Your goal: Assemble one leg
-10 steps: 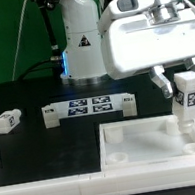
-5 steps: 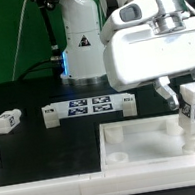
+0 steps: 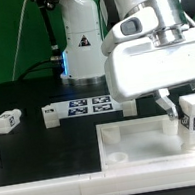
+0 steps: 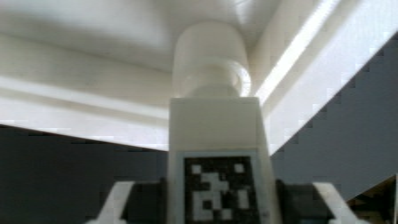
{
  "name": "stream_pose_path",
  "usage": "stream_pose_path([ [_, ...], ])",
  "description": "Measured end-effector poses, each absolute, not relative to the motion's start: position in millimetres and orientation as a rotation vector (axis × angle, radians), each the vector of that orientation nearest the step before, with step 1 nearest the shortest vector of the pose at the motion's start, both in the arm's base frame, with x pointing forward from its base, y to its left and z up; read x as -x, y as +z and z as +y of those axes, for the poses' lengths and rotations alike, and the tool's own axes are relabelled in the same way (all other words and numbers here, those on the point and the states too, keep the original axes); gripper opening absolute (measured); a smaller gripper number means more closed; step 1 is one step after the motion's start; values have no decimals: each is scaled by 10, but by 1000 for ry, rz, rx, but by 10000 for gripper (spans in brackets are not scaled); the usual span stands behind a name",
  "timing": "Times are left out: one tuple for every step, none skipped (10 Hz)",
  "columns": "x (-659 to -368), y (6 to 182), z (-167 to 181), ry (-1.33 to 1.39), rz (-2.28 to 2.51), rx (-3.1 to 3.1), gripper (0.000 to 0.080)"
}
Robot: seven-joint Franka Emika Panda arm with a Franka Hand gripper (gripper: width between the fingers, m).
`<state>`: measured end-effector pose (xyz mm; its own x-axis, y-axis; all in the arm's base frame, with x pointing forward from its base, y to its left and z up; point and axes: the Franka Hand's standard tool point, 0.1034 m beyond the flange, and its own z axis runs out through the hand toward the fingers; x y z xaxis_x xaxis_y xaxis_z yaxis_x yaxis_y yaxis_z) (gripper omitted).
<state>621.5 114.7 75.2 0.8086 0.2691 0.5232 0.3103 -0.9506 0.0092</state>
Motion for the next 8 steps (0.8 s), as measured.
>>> stream_pose_path([
  [-6219, 742, 1153, -841, -466, 2910, 290],
  [-6221, 722, 1166, -864, -465, 2904, 290],
  [-6218, 688, 1174, -884, -462, 2898, 290],
  [-6231, 683, 1176, -921, -458, 2890, 290],
  [-6232, 683, 1178, -927, -460, 2888, 290],
  [-6235, 685, 1178, -916, -461, 2891, 290],
  [-6228, 673, 1179, -909, -462, 2892, 290],
  [-6227, 672, 1179, -908, -462, 2892, 472],
])
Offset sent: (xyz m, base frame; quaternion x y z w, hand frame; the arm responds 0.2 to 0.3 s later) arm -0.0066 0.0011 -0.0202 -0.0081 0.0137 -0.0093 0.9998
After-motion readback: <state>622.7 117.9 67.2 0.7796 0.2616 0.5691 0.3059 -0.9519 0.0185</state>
